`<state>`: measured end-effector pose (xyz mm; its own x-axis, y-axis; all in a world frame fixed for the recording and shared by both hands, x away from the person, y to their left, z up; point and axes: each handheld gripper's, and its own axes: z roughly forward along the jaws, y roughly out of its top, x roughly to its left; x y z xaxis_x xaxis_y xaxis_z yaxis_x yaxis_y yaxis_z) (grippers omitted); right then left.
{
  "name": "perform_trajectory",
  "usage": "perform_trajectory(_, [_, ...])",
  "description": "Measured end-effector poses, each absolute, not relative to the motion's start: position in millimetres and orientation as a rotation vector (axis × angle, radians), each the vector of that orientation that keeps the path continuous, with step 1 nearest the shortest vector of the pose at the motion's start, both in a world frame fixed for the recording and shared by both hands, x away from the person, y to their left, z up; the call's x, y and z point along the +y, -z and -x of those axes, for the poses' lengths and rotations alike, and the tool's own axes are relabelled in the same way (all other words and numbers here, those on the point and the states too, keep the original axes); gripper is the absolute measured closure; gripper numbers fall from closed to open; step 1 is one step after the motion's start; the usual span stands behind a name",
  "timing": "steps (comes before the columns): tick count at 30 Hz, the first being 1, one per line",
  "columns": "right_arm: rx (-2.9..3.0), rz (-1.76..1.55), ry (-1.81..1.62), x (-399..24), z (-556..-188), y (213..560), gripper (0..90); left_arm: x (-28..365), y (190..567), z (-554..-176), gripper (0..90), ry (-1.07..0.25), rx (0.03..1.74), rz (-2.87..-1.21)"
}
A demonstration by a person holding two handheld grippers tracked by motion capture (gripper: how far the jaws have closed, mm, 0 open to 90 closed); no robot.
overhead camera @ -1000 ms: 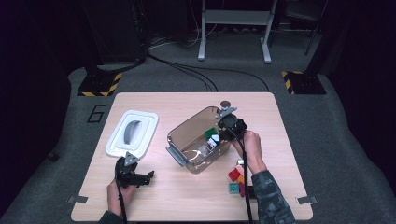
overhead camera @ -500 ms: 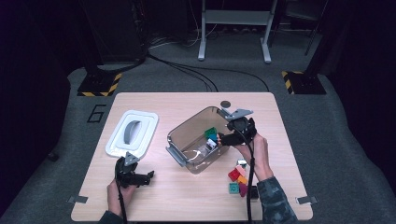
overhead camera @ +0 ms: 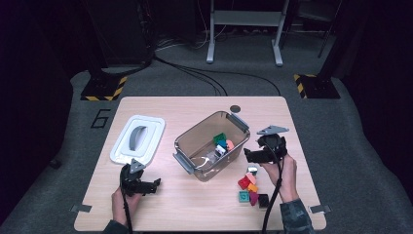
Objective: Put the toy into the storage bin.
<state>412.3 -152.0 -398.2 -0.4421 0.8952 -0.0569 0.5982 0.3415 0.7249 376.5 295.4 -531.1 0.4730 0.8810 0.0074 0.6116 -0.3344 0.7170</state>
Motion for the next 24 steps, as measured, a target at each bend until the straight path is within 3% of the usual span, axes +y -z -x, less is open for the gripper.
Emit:
perform_trajectory(17, [2.241,-1.511,-0.822,-163.5,-417.0,476.0,14.7,295.4,531.1,-376.5,0.5,-0.530,1.232,-2.067])
perform_trajectory(24, [2.260,-1.564,-0.771,-163.2,-417.7,484.1,27.5,295.2,531.2,-376.4,0.5,-0.528,1.235,-2.064])
